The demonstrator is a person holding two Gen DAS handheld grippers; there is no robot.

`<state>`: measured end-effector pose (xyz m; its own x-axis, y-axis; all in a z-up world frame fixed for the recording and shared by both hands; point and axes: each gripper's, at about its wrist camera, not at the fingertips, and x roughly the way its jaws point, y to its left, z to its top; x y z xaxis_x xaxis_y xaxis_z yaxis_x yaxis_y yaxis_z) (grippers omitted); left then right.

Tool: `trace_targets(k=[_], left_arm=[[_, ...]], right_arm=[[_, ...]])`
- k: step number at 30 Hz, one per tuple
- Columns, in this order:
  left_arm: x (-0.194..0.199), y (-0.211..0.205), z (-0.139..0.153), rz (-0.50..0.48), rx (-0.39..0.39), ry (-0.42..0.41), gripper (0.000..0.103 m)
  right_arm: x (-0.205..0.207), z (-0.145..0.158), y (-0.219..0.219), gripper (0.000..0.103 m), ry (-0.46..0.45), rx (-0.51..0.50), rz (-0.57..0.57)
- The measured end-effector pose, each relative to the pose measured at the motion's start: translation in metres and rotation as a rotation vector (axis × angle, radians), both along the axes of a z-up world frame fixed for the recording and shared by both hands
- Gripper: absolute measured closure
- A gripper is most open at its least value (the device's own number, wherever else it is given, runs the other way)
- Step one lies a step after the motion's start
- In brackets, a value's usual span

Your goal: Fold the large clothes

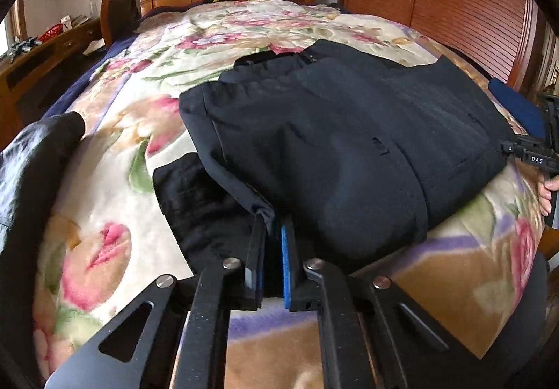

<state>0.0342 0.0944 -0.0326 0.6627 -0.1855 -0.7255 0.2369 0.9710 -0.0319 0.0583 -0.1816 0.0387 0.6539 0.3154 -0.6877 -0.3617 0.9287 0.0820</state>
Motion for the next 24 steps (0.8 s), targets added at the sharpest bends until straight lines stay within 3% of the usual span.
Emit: trace_targets(k=[2,5,16,24], left_arm=[[-0.01,0.0,0.008,0.011,-0.007,-0.032,0.097],[-0.028,0.003,0.022,0.019,-0.038,-0.074,0.097],[-0.125,-0.003,0.048,-0.024,-0.103,-0.137,0.097],[-0.14,-0.009,0.045,0.001,-0.063,-0.127,0.097]], right_arm=[[-0.006,0.003,-0.001,0.083,-0.016,-0.006,0.012],[-0.019,0.012,-0.008,0.087,-0.048,-0.002,0.028],[-0.104,0.032,-0.049,0.089,-0.077,0.023,0.083],[-0.136,0.037,-0.058,0.087,-0.072,0.0,0.066]])
